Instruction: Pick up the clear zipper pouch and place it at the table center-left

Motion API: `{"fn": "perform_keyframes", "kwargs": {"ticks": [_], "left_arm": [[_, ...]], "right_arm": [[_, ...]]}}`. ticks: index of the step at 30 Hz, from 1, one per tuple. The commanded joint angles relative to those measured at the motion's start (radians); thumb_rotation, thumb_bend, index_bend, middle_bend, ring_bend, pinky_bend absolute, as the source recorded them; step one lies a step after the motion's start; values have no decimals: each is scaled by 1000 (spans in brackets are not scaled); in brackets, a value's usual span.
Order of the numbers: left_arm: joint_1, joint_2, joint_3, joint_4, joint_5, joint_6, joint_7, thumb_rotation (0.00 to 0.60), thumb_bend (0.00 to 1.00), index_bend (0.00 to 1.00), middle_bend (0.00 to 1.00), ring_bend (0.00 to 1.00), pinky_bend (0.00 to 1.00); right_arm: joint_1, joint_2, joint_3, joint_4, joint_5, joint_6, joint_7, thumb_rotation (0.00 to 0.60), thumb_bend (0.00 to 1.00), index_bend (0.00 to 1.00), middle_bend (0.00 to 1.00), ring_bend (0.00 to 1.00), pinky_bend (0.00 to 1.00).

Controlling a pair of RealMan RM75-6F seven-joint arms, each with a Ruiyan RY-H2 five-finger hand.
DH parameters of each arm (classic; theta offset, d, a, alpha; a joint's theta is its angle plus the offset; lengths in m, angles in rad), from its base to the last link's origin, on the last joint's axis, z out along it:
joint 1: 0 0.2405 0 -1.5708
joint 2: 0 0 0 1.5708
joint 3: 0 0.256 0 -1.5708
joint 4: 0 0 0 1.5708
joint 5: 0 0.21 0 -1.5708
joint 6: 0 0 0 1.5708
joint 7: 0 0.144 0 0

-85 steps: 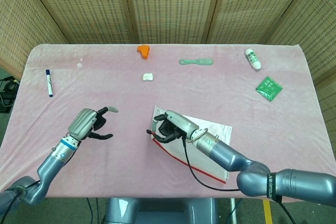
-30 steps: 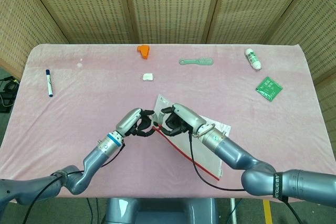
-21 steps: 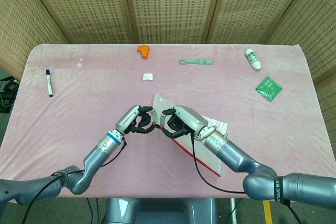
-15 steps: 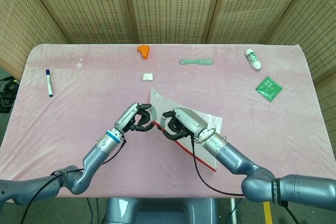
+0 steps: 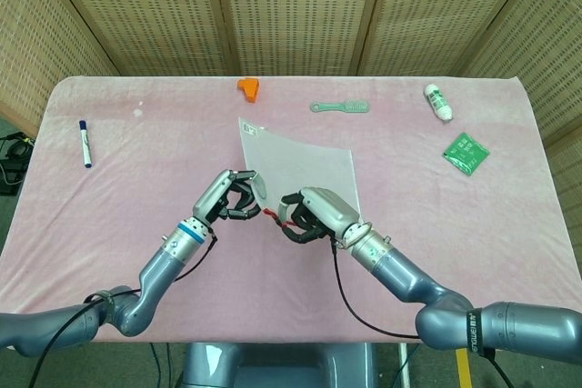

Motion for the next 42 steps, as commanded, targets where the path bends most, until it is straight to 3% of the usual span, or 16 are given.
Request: {"fn": "perform_keyframes", "kwargs": {"ticks": [1, 42], "left_arm": [[2, 4, -5, -7, -1, 3, -6, 600, 646, 851, 947, 813, 794], [20, 138, -60, -198, -4, 39, -9, 600, 676, 861, 947, 813, 794]], "right_arm": [[3, -5, -2, 1, 7, 2, -8, 600, 793, 772, 992, 937, 1000], [1, -48, -21, 113, 101, 0, -56, 600, 793, 772, 992, 937, 1000]]}}
